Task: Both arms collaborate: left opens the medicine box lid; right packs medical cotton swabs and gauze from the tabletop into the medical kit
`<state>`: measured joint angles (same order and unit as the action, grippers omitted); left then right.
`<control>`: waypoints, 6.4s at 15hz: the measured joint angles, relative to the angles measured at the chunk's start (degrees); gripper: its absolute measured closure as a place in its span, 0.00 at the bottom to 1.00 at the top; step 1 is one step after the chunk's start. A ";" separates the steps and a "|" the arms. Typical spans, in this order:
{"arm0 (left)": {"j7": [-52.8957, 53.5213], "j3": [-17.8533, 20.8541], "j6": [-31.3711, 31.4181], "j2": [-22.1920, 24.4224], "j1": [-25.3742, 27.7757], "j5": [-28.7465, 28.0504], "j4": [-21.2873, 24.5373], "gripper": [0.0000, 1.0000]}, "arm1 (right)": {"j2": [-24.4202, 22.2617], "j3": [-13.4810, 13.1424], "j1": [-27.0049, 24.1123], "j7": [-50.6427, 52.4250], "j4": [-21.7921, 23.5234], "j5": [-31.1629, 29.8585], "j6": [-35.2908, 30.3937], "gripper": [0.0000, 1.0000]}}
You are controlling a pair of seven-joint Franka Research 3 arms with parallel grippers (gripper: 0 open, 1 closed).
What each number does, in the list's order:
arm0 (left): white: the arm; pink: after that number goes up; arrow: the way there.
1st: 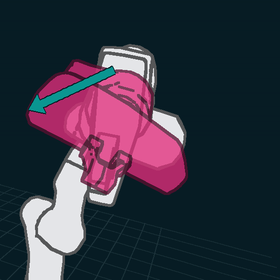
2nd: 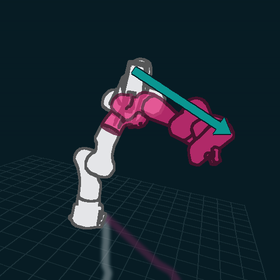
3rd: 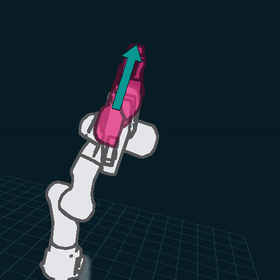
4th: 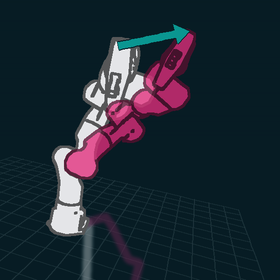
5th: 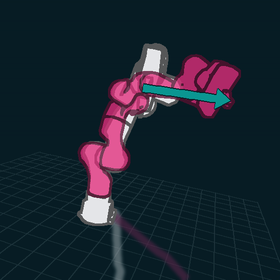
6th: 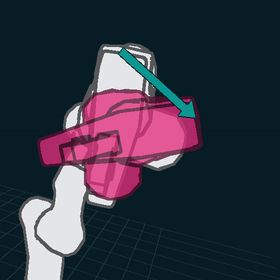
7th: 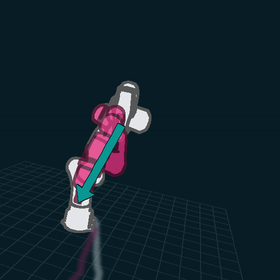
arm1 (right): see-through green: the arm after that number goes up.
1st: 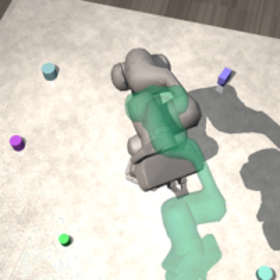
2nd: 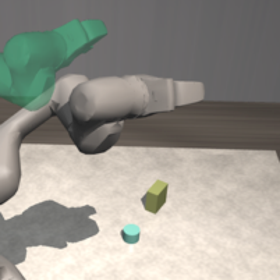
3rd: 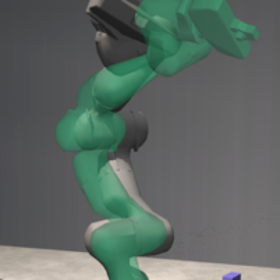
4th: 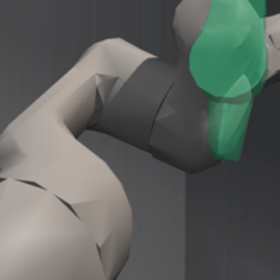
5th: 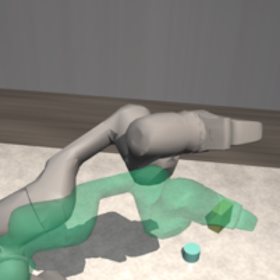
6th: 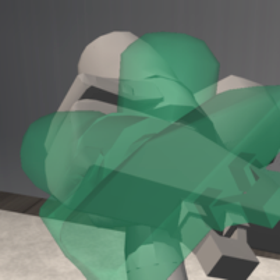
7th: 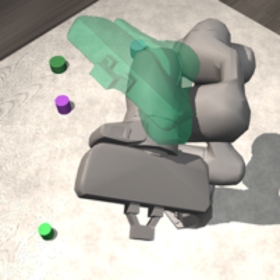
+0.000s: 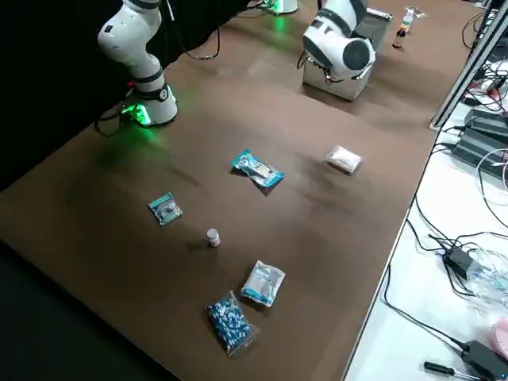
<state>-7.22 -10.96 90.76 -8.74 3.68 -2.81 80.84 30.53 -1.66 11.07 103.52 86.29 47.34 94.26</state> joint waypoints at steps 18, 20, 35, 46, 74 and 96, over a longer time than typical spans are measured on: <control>0.49 9.04 1.72 4.03 -6.61 3.03 4.14 0.00 | -5.59 0.39 -1.47 -45.19 -13.90 -29.07 -1.81 0.01; 0.49 9.04 1.72 4.03 -6.60 3.03 4.14 0.00 | -7.73 0.45 -1.18 -54.18 -13.90 -32.62 -2.08 0.01; 0.46 9.10 1.63 4.03 -6.53 3.03 4.22 0.00 | -15.70 -0.66 -7.41 -98.21 -11.78 -43.78 -13.20 0.01; 0.15 9.12 1.56 4.17 -6.53 3.03 4.23 0.00 | -15.15 -0.89 -11.35 -99.91 18.93 -46.23 13.96 0.01; 0.13 9.13 1.59 4.18 -6.52 3.03 4.41 0.00 | -4.07 -0.59 -13.84 -99.93 34.07 -46.23 33.92 0.64; 0.13 9.13 1.62 4.18 -6.52 3.03 4.65 0.00 | -6.00 1.68 15.93 -123.19 2.64 -30.99 16.75 0.88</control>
<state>-7.09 -1.83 92.38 -4.57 -2.84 0.22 85.48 24.53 0.02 27.01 -19.66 88.93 16.35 111.02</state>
